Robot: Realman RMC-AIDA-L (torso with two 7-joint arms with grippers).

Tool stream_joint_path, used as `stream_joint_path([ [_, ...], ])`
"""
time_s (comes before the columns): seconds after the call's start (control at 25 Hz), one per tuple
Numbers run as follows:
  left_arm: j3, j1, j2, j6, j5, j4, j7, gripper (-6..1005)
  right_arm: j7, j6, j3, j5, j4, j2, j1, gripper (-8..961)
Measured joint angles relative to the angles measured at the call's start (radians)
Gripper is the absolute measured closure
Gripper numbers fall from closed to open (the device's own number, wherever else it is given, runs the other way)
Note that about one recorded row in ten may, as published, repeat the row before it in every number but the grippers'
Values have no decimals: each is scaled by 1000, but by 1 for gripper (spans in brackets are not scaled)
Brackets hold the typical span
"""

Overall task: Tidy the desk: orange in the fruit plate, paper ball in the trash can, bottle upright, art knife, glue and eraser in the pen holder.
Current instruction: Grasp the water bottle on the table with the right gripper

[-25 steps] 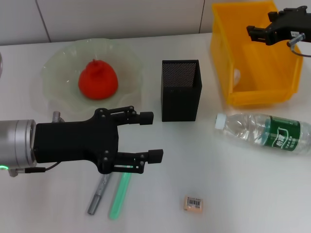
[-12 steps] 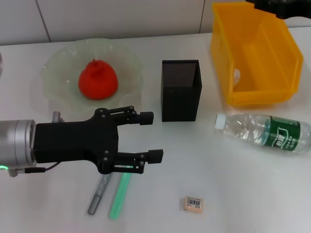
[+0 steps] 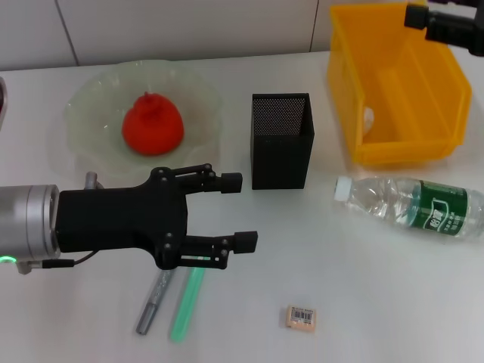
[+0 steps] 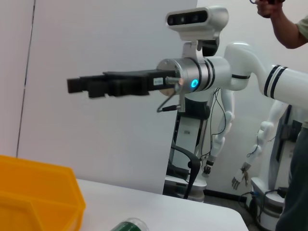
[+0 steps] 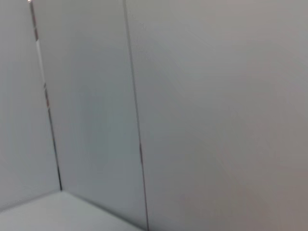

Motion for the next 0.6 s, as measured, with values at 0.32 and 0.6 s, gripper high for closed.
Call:
stream_joint_path([
  [0.32, 7, 10, 0, -6, -19, -2, 1, 189, 127, -123, 2, -197, -187, 2, -11, 336],
  [0.6, 8, 12, 0, -6, -25, -5, 2, 190, 323, -251, 15, -305, -317, -23, 3, 337],
])
